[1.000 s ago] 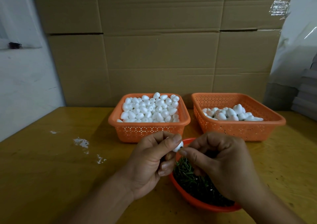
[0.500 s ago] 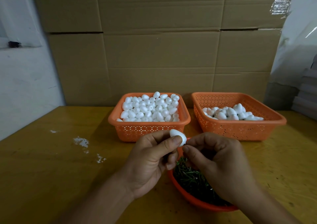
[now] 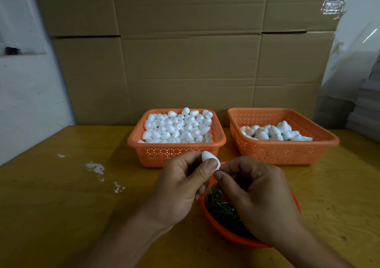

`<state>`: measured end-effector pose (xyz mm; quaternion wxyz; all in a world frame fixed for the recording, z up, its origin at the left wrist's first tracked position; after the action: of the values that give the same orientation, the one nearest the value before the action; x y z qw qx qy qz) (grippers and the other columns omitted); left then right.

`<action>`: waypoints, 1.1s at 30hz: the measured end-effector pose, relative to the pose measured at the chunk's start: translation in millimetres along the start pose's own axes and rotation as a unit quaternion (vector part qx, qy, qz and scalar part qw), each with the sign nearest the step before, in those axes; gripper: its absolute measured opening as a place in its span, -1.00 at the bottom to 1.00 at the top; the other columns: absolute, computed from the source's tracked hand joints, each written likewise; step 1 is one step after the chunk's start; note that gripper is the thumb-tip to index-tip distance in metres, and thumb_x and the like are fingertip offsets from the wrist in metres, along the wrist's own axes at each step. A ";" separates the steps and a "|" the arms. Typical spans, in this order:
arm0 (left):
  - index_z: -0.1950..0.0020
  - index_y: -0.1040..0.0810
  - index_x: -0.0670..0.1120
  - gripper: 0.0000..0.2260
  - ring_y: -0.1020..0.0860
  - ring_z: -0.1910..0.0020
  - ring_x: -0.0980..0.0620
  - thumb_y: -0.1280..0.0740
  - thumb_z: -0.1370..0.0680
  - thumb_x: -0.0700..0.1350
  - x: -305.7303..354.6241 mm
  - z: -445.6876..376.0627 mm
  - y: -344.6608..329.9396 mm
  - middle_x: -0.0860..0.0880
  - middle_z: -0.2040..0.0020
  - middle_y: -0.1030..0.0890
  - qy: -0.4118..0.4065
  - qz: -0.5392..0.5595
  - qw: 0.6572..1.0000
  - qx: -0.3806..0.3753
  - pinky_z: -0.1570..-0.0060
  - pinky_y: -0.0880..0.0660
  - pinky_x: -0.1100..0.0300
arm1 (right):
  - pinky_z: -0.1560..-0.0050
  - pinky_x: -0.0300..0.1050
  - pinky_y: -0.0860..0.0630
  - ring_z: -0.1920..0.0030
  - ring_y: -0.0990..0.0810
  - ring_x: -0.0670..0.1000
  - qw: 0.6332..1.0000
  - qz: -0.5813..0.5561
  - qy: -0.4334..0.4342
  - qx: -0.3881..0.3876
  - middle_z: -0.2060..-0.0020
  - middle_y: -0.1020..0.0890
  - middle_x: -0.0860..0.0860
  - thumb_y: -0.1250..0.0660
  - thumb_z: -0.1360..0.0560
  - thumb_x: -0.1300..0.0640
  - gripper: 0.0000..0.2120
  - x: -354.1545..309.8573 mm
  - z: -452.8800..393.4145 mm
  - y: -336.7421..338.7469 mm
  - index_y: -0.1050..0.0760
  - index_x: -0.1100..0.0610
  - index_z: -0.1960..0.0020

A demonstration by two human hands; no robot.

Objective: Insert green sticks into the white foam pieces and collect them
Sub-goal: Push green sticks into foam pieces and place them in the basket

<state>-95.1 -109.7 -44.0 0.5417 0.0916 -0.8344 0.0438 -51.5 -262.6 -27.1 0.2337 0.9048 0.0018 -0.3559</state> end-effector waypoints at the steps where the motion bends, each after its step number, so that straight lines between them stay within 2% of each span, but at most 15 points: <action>1: 0.13 -0.63 -0.01 -0.77 -0.40 0.42 0.09 -0.38 -0.52 0.14 0.0 0.3 0.0 -0.02 0.41 -0.43 -0.004 -0.006 1.000 -0.001 0.43 -0.37 0.27 | 0.43 -0.01 -0.55 0.43 -0.63 -0.08 1.000 -0.003 0.001 -0.002 0.39 -0.66 -0.11 -0.43 -0.47 -0.02 -0.93 0.4 0.0 -0.2 -0.64 -0.05 0.17; 6: 0.17 -0.61 0.06 -0.79 -0.42 0.43 0.08 -0.37 -0.52 0.17 1.4 1.0 -1.7 -0.02 0.42 -0.45 -0.011 -0.017 1.000 0.001 0.42 -0.39 0.26 | 0.42 0.01 -0.56 0.41 -0.65 -0.05 1.000 -0.025 0.003 -0.017 0.38 -0.67 -0.11 -0.45 -0.49 0.02 -0.94 2.3 0.2 -0.5 -0.64 -0.05 0.16; 11: 0.14 -0.63 0.01 -0.76 -0.41 0.45 0.06 -0.40 -0.47 0.18 0.8 2.1 -1.9 -0.06 0.44 -0.44 -0.001 -0.006 1.000 0.017 0.44 -0.38 0.26 | 0.37 0.04 -0.61 0.38 -0.67 0.00 0.996 -0.076 -0.026 -0.042 0.36 -0.69 -0.04 -0.46 -0.50 0.05 -0.96 9.4 -2.4 -0.7 -0.63 -0.07 0.12; 17: -0.08 -0.60 0.04 -0.68 -0.41 0.44 0.03 -0.35 -0.50 0.23 -0.5 3.5 -7.4 -0.06 0.36 -0.44 0.015 0.034 0.999 0.011 0.49 -0.32 0.23 | 0.41 -0.27 -0.52 0.39 -0.64 -0.07 0.996 -0.061 -0.062 -0.005 0.37 -0.68 -0.06 -0.49 -0.48 0.12 -0.90 23.0 -12.9 10.9 -0.65 -0.02 0.19; 21: -0.02 -0.57 -0.02 -0.67 -0.40 0.46 0.04 -0.32 -0.52 0.23 -0.7 4.3 -6.0 -0.06 0.36 -0.43 0.024 0.032 0.999 0.034 0.51 -0.29 0.26 | 0.36 -0.28 -0.51 0.34 -0.63 -0.17 0.991 0.026 -0.114 0.068 0.34 -0.68 -0.14 -0.48 -0.50 0.09 -0.87 56.4 -40.1 38.4 -0.64 -0.05 0.22; 23: 0.00 -0.58 -0.02 -0.71 -0.38 0.45 0.03 -0.32 -0.54 0.20 -1.2 4.3 -6.4 -0.10 0.35 -0.41 0.030 0.031 0.998 0.036 0.51 -0.29 0.26 | 0.30 -0.14 -0.52 0.33 -0.60 -0.17 0.978 0.104 -0.148 0.101 0.35 -0.66 -0.13 -0.46 -0.52 0.06 -0.86 81.3 -59.1 55.7 -0.63 -0.07 0.22; 25: 0.03 -0.59 -0.01 -0.75 -0.37 0.45 0.02 -0.29 -0.50 0.14 -1.2 4.3 -6.8 -0.11 0.35 -0.40 0.033 0.028 0.998 0.034 0.51 -0.30 0.26 | 0.29 -0.10 -0.49 0.29 -0.59 -0.10 0.955 0.196 -0.191 0.115 0.29 -0.66 -0.14 -0.43 -0.53 0.01 -0.92 105.4 -77.2 73.2 -0.67 -0.04 0.13; 28: 0.06 -0.60 -0.02 -0.75 -0.37 0.46 0.02 -0.28 -0.49 0.13 0.3 4.8 -6.7 -0.11 0.37 -0.39 0.026 0.023 0.999 0.034 0.51 -0.30 0.27 | 0.39 -0.17 -0.37 0.33 -0.57 -0.02 0.925 0.283 -0.233 0.095 0.34 -0.62 -0.08 -0.39 -0.55 -0.01 -0.85 131.1 -96.8 91.0 -0.70 0.01 0.03; 31: 0.09 -0.61 -0.03 -0.76 -0.37 0.48 0.03 -0.27 -0.50 0.10 1.3 4.1 -6.1 -0.12 0.38 -0.39 0.019 0.020 0.999 0.037 0.52 -0.30 0.29 | 0.29 0.01 -0.61 0.31 -0.62 0.06 0.905 0.324 -0.270 0.049 0.32 -0.64 0.03 -0.34 -0.56 0.03 -0.81 143.8 -110.1 98.0 -0.69 0.09 0.09; 33: 0.09 -0.61 -0.04 -0.76 -0.37 0.48 0.04 -0.27 -0.50 0.10 1.1 3.8 -5.7 -0.12 0.39 -0.39 0.017 0.017 0.999 0.039 0.52 -0.31 0.29 | 0.18 0.07 -0.64 0.28 -0.63 0.09 0.896 0.333 -0.293 0.033 0.30 -0.66 0.07 -0.33 -0.56 0.01 -0.77 146.6 -116.7 99.3 -0.68 0.12 0.09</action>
<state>-97.8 -116.0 -44.7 0.5514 0.0972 -0.8240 0.0871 149.9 -325.4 -5.5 0.2983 0.7147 -0.3800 -0.5058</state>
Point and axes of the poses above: each hand's wrist, its own z-axis away from the middle knuckle, its own y-axis out of the back of the hand, x = y × z, the point moved 4 cm from there along -z, towards the middle knuckle
